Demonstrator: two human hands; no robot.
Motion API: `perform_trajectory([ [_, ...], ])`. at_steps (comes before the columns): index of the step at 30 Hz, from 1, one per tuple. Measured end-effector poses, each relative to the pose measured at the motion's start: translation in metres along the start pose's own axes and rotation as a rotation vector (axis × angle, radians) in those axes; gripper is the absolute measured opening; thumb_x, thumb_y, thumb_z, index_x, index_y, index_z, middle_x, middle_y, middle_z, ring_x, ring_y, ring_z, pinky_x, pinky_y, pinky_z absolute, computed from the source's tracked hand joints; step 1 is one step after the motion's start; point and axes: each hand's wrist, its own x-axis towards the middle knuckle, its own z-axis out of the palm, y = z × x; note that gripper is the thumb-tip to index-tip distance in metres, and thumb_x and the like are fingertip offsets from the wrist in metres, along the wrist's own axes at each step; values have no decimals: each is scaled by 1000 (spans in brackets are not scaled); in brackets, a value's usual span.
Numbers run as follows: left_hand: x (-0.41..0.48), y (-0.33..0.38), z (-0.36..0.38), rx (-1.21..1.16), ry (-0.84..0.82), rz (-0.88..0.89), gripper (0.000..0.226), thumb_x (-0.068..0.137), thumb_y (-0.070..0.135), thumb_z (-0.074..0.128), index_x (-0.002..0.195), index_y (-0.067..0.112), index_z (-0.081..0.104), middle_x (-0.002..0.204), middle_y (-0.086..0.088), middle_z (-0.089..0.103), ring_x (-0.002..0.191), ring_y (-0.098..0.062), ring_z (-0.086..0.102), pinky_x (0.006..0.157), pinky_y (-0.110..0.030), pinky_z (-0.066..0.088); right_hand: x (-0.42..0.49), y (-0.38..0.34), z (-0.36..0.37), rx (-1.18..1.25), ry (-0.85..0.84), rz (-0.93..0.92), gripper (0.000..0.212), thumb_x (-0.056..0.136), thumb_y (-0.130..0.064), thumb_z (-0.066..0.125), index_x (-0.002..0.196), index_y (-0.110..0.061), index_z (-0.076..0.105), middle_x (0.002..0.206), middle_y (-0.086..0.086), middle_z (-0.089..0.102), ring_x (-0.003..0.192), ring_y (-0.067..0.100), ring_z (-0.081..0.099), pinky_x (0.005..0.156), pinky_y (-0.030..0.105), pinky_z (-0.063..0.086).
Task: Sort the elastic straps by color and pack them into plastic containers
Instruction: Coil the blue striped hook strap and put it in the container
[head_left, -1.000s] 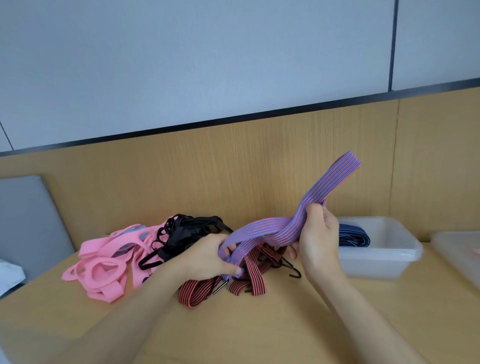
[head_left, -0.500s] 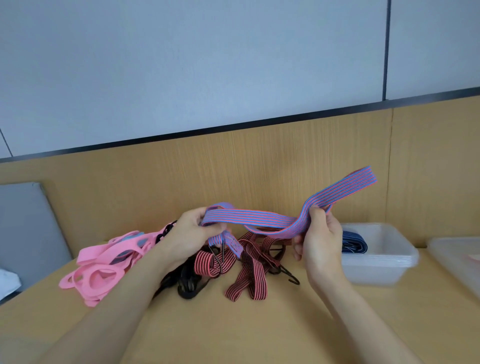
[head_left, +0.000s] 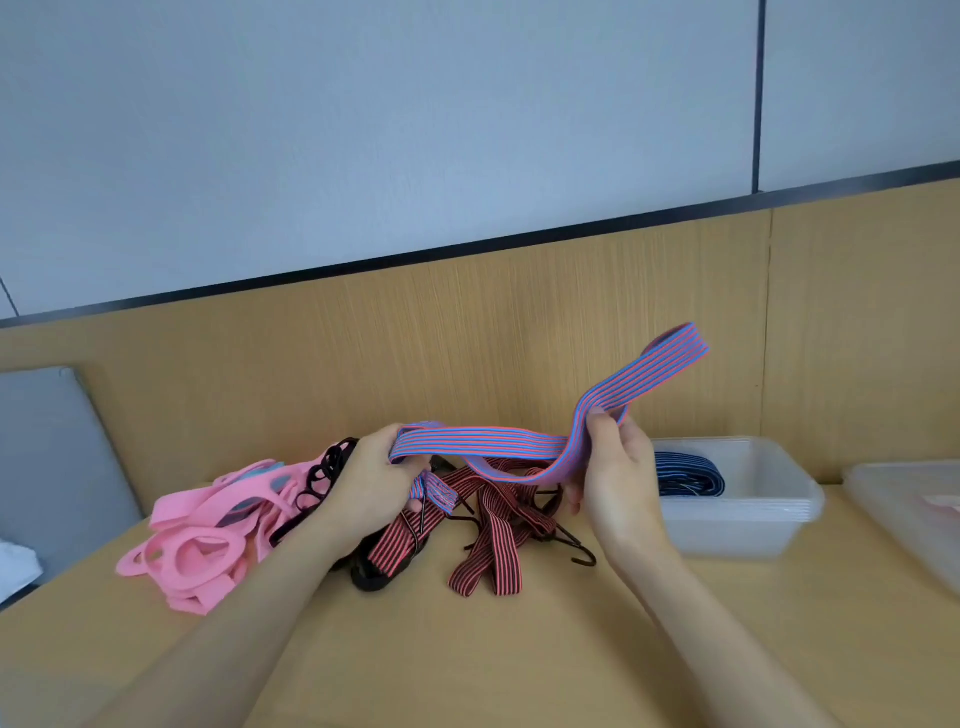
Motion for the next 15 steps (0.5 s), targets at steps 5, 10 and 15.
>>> perform_trajectory([
  [5, -10, -6, -15, 142, -73, 12, 17, 100, 5, 58, 106, 15, 71, 79, -4, 63, 60, -8, 55, 58, -22, 52, -4, 7, 3, -141, -113, -48, 31, 110, -20, 35, 80, -12, 37, 51, 15, 39, 30, 18, 32, 35, 27, 27],
  [10, -27, -16, -32, 521, -142, 90, 15, 99, 15, 61, 86, 8, 65, 77, -13, 64, 67, -14, 50, 71, -43, 45, -4, 12, 4, -152, -161, -47, 28, 109, -18, 36, 82, -12, 39, 48, 13, 43, 28, 17, 36, 32, 23, 29],
  [15, -35, -17, -31, 518, -198, 23, 16, 103, 21, 52, 109, 11, 63, 70, -10, 67, 54, -24, 64, 52, -33, 53, -4, 18, 4, -171, -196, -17, 27, 109, -21, 38, 83, -14, 41, 45, 6, 49, 29, 17, 40, 33, 21, 31],
])
